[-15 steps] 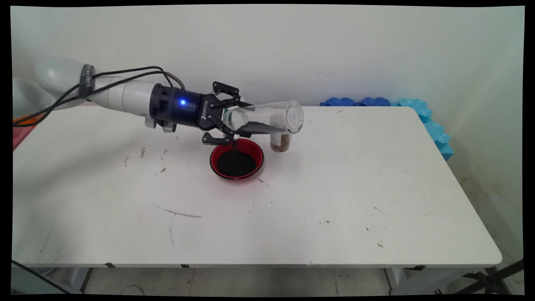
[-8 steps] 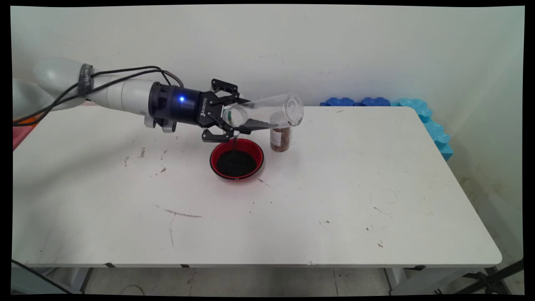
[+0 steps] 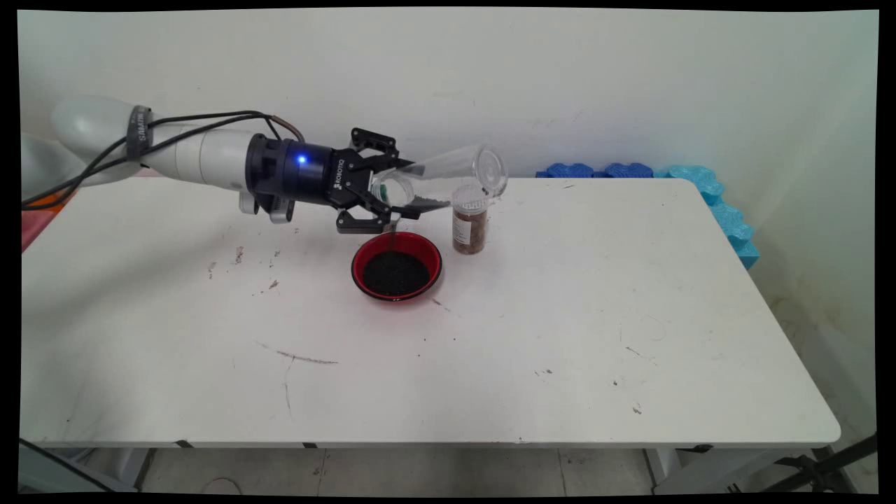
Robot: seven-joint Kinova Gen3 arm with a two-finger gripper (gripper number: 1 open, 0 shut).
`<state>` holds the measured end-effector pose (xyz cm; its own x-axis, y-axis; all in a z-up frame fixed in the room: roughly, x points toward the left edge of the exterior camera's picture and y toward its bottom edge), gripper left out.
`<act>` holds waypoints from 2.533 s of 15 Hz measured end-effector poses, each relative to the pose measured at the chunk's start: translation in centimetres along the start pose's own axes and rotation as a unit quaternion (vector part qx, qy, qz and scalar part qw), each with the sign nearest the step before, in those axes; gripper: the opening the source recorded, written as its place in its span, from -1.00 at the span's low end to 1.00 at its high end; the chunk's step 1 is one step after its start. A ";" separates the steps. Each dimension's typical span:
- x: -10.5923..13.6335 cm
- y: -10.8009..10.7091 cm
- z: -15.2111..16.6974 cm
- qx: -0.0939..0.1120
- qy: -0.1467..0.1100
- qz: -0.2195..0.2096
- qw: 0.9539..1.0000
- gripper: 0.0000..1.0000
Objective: Pour the black seasoning powder in the red bowl
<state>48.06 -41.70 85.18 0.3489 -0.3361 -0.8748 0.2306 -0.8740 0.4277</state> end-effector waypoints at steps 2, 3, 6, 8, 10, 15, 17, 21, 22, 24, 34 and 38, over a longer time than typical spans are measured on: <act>0.0 0.0 -0.1 -0.003 -0.002 -0.007 1.000 -1.00; 0.0 0.1 -0.1 -0.005 -0.002 -0.012 1.000 -1.00; 0.0 0.1 -0.2 -0.009 -0.004 -0.021 1.000 -1.00; 0.0 0.1 -0.2 -0.012 -0.005 -0.027 1.000 -1.00; 0.0 0.2 -0.2 -0.015 -0.006 -0.034 0.999 -1.00; 0.0 0.1 -0.2 -0.020 -0.011 -0.049 0.999 -1.00; 0.0 0.1 -0.3 -0.023 -0.012 -0.054 0.998 -1.00; 0.0 0.2 -0.3 -0.029 -0.016 -0.064 0.997 -1.00; 0.1 0.2 -0.3 -0.031 -0.017 -0.067 0.997 -1.00; 0.1 0.2 -0.4 -0.033 -0.020 -0.068 0.997 -1.00; -0.4 0.6 -0.6 -0.049 -0.048 -0.060 0.996 -1.00; -0.5 0.7 -0.7 -0.054 -0.058 -0.059 0.995 -1.00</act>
<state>48.65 -41.87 86.05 0.2086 -0.2764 -0.9381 0.3624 -0.8691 0.3367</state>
